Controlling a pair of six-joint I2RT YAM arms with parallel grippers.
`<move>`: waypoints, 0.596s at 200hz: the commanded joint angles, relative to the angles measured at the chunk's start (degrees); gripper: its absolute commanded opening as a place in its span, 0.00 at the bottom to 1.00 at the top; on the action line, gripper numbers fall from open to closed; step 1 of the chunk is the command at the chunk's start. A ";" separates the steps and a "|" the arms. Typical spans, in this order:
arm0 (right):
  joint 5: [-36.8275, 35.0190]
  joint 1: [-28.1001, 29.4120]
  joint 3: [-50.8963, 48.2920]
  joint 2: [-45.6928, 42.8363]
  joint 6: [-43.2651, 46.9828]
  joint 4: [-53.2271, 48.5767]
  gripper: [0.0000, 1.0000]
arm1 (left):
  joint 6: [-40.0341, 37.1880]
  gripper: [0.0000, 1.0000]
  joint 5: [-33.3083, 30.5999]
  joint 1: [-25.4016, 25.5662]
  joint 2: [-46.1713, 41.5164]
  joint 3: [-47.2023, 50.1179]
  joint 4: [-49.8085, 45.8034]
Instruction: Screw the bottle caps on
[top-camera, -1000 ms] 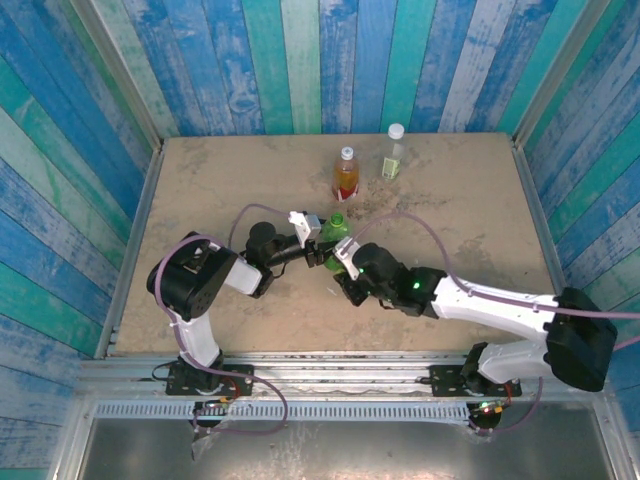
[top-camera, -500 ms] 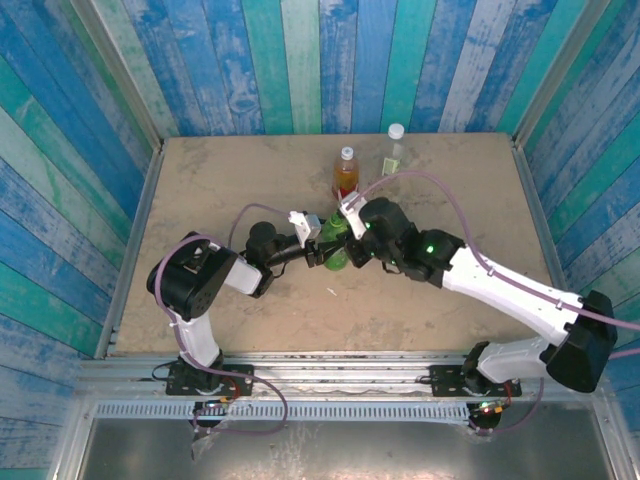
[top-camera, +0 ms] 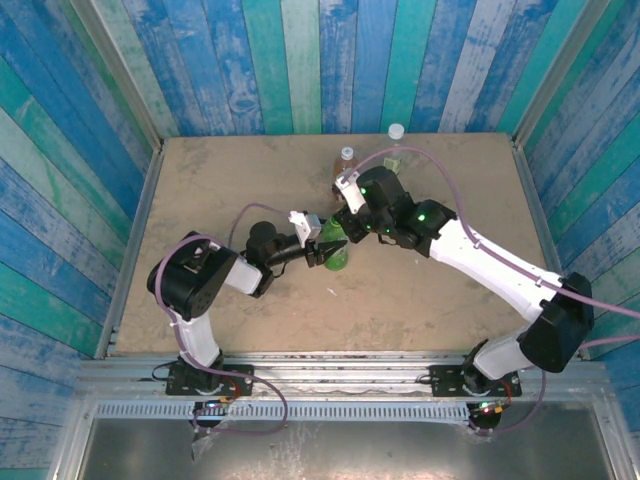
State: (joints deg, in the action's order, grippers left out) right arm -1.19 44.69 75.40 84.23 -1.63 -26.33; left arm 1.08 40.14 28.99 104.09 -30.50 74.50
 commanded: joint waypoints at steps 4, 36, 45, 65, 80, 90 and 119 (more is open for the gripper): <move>2.41 -0.47 1.39 1.66 0.83 -2.58 0.32 | -1.32 0.60 0.53 -0.01 2.82 -0.53 -2.86; 2.68 -0.48 2.43 2.99 1.27 -3.81 0.32 | -1.41 0.60 0.68 -0.01 3.01 -0.61 -2.87; 2.78 -0.56 2.80 3.43 1.41 -4.27 0.32 | -1.42 0.60 0.65 -0.02 3.05 -0.61 -2.87; 3.27 -0.55 3.92 4.24 1.65 -5.86 0.32 | -1.48 0.60 0.65 -0.07 3.00 -0.61 -3.12; 4.03 -0.53 4.57 4.74 2.31 -6.76 0.32 | -1.59 0.60 0.64 -0.07 3.01 -0.61 -3.22; 4.44 -0.56 4.91 5.01 2.74 -7.52 0.31 | -1.61 0.60 0.64 -0.07 3.07 -0.71 -3.22; 3.94 -0.55 5.66 5.41 3.44 -9.54 0.31 | -1.43 0.60 0.71 -0.02 3.10 -0.61 -2.96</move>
State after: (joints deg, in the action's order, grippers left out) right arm 2.02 44.31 80.44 88.14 0.67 -30.81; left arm 1.10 40.49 28.82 104.36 -30.81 74.43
